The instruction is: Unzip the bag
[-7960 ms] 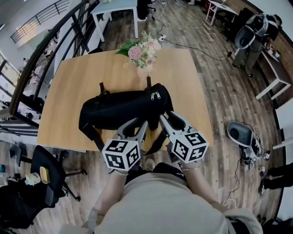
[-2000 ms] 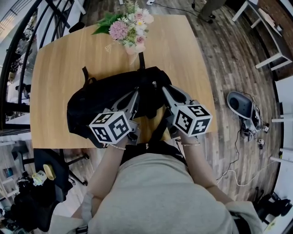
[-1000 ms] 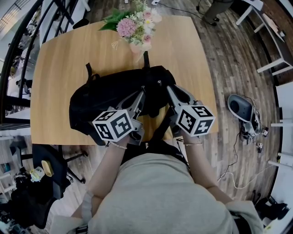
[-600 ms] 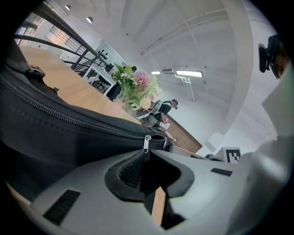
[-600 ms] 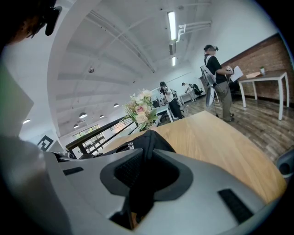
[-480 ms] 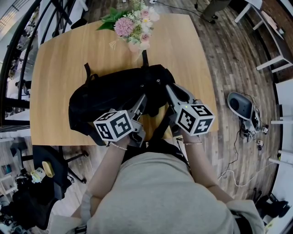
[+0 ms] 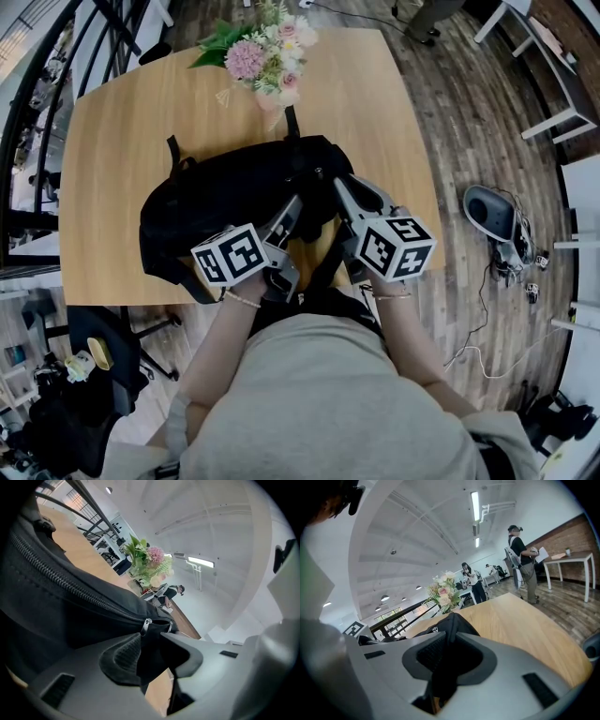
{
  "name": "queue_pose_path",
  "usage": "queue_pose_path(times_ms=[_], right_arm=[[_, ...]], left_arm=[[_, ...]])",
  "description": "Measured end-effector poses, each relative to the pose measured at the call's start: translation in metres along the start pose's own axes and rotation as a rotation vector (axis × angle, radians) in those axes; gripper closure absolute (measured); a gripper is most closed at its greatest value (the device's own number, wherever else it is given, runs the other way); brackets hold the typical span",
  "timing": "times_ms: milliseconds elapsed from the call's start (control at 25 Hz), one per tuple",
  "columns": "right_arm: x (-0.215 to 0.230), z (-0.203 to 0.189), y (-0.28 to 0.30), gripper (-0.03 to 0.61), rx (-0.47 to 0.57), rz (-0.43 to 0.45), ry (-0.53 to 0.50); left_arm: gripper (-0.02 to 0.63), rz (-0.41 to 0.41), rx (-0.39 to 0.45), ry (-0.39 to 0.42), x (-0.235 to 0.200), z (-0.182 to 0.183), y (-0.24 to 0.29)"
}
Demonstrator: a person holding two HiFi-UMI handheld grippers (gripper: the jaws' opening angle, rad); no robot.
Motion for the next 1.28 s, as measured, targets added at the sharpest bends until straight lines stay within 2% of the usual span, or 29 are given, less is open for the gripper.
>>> queue_pose_path(times_ms=[200, 360, 640, 760, 920, 1080, 1280], right_arm=[[-0.002, -0.002, 0.0, 0.502, -0.003, 0.001, -0.003], [-0.003, -0.003, 0.0, 0.502, -0.003, 0.0, -0.005], [-0.002, -0.002, -0.002, 0.5, 0.003, -0.01, 0.0], [-0.001, -0.006, -0.002, 0.5, -0.003, -0.007, 0.001], [0.0, -0.007, -0.002, 0.5, -0.005, -0.007, 0.004], [0.0, -0.008, -0.002, 0.5, -0.006, -0.004, 0.005], [-0.001, -0.004, -0.003, 0.5, 0.005, -0.009, 0.007]], left_arm=[[0.494, 0.004, -0.016, -0.055, -0.009, -0.003, 0.009], [0.494, 0.015, -0.012, -0.047, -0.012, 0.0, 0.016], [0.495, -0.035, 0.047, -0.019, -0.002, 0.012, 0.022], [0.495, -0.001, 0.054, 0.08, -0.002, 0.015, 0.018], [0.497, 0.09, 0.051, 0.226, 0.0, 0.017, 0.011], [0.496, 0.156, 0.063, 0.311, -0.001, 0.021, 0.007], [0.496, 0.2, 0.069, 0.43, 0.004, 0.025, 0.005]])
Point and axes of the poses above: the fingertips, and each gripper's own axes: y forward along the fingers, x to its right, z out of its top, the point moved 2 cm from there along -y, backward along the fingers
